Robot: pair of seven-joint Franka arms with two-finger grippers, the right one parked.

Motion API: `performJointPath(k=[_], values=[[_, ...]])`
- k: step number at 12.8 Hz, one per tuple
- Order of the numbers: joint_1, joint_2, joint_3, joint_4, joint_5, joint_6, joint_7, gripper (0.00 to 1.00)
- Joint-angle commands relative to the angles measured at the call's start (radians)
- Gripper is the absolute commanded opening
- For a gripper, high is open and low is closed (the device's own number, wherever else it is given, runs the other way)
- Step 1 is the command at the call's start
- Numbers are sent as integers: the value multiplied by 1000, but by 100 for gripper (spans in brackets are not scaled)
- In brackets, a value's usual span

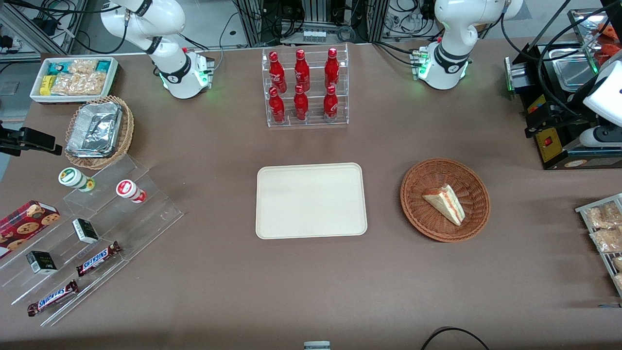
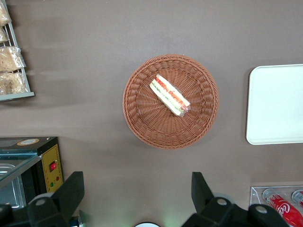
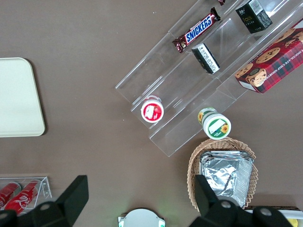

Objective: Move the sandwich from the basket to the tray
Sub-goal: 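Move the left gripper over the sandwich in the wicker basket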

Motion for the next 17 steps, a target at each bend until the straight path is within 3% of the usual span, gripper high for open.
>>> performJointPath(k=[1,4,6,9,12,17], values=[[5,8,-8,20,25,9,-11,100],[3,25,-11,-19,33,38,-10,100],[3,23,-11,-118,31,142,-17,100],[3,17,-26,-290,30,355,-161,100],[3,12,-77,-436,33,553,-437,100],[3,12,-84,-560,34,645,-675,100]])
